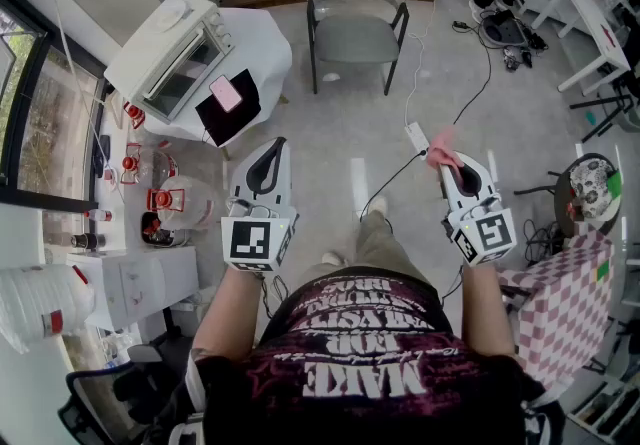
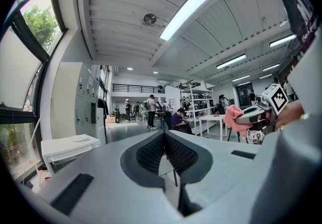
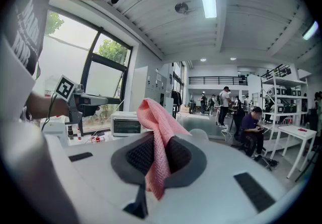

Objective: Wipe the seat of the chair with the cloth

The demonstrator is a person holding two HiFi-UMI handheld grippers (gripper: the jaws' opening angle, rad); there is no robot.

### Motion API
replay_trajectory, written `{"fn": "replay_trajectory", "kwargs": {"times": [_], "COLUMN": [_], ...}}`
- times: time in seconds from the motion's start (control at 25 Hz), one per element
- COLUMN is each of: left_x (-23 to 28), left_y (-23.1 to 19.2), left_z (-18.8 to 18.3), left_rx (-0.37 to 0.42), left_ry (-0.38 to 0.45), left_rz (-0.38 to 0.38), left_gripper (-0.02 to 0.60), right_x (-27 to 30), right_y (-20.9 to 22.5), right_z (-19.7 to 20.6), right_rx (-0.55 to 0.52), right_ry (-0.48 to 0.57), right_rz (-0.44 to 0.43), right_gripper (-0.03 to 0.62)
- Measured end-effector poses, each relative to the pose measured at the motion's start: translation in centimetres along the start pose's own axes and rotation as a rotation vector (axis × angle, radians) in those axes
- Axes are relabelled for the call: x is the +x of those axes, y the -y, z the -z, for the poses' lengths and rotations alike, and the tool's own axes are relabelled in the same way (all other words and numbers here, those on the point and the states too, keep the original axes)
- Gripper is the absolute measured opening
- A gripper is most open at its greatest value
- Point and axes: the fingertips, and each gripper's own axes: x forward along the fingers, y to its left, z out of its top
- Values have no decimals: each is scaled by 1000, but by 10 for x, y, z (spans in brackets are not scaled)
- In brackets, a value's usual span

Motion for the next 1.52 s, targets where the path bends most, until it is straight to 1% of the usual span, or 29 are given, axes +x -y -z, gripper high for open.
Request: {"fn": "replay_trajectory", "kwargs": {"times": [0.24,0.44,0.68,0.88,1.2,1.36,1.52], "left_x": [28,68,116,159,220,243,256], "left_y": [-1,-7,-9,-9,7,11,10], "left_z": [7,9,17,11,-6,-14,-10], "left_rx": [12,11,20,26,47,65,50], "left_ry": [-26,-36,-69,-67,-65,-59,-75], "left_rz": [8,-7,-4,-22,-45,-66,-105], "left_gripper": [6,5,6,5,5,5,5], "right_x": [21,47,76,100,120,130,139], "right_y": [18,46,81,113,174,197,219], "right_z": [2,9,21,19,15,18,26], "right_rx": [39,65,102,108,114,116,113], "right_ry": [12,8,-4,-5,14,15,9], "right_rz": [-7,-29,-38,-58,-89,-125,-146], "right_gripper": [31,32,32,32,32,32,32]}}
